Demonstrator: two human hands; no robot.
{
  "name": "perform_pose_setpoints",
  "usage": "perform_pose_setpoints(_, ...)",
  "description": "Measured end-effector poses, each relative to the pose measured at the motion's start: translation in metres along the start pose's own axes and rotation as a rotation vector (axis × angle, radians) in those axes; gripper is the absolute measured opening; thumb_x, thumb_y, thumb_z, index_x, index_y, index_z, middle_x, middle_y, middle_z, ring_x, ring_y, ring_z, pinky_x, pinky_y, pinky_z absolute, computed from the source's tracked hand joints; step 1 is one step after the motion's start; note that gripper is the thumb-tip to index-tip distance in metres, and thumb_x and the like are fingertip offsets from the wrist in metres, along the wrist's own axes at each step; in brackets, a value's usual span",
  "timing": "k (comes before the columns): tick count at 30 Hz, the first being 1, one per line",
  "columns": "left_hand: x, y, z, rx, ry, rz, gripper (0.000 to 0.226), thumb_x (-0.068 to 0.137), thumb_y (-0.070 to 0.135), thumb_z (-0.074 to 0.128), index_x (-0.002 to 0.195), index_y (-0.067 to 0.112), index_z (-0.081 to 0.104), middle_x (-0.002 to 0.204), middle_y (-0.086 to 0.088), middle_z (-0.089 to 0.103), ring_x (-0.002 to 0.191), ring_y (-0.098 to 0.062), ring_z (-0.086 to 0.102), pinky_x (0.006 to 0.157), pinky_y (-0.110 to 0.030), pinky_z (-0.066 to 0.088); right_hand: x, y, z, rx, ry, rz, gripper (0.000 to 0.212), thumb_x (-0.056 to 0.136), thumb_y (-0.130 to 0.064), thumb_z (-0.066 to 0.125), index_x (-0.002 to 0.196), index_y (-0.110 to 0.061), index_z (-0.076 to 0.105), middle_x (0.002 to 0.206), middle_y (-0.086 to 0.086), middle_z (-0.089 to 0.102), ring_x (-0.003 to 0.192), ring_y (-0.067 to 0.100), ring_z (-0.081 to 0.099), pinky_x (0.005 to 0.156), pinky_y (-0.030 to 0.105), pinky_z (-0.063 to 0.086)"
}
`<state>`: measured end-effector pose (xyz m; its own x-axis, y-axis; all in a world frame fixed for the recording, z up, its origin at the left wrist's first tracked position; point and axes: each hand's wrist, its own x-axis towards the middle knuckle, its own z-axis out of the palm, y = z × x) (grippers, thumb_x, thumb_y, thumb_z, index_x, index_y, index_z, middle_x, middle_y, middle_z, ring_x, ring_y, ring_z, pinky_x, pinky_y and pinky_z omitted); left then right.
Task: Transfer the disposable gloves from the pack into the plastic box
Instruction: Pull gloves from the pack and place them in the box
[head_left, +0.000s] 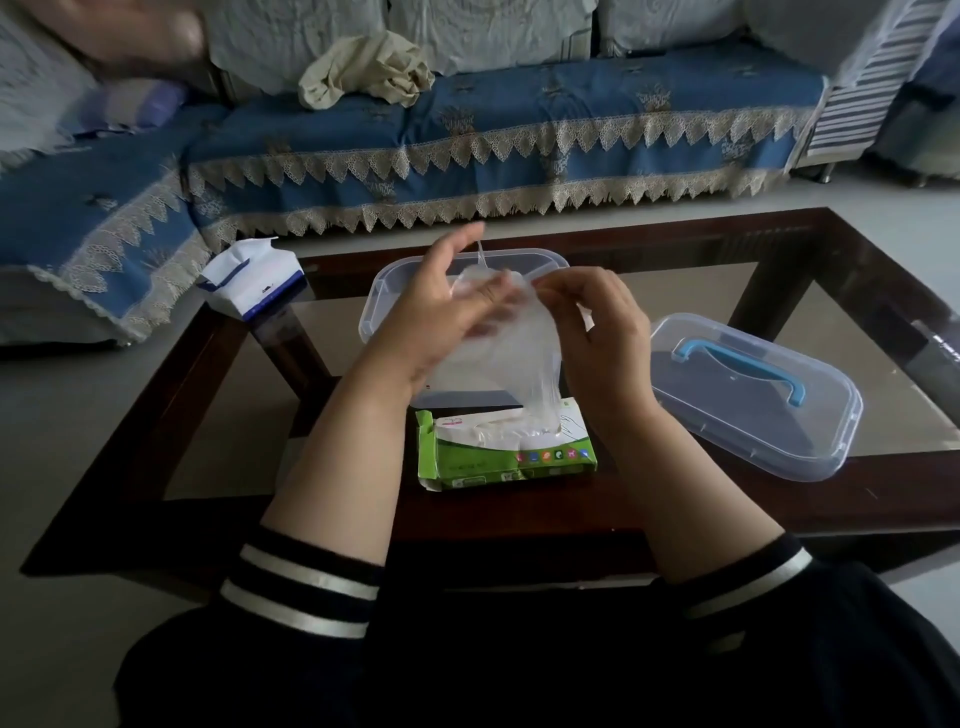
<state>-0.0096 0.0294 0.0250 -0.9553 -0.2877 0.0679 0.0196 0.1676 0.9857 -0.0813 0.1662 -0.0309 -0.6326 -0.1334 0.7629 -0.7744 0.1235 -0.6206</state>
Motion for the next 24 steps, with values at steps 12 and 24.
perform_pose_setpoints(12,0.066,-0.006,-0.032,0.388,0.207,0.166,0.040,0.097,0.001,0.051,0.131,0.020,0.058,0.130,0.008,0.053,0.073,0.006,0.062,0.065,-0.018,0.055,0.003,0.023,0.004,-0.378,-0.199,-0.145,0.041,0.090,-0.039,0.060,0.124,-0.017,0.058,0.133,0.004,0.056,0.127,0.025,0.046,0.108,0.040,0.034)
perform_pose_setpoints(24,0.106,-0.067,-0.050,1.401,-0.333,-0.328,0.074,0.081,0.024,0.077,0.145,0.013,0.041,0.146,-0.012,0.040,0.122,-0.030,0.050,0.097,-0.037,0.046,-0.006,0.023,0.008,-0.440,-0.544,0.012,0.029,0.092,-0.043,0.056,0.112,-0.024,0.067,0.122,-0.006,0.063,0.119,0.021,0.050,0.102,0.039,0.031)
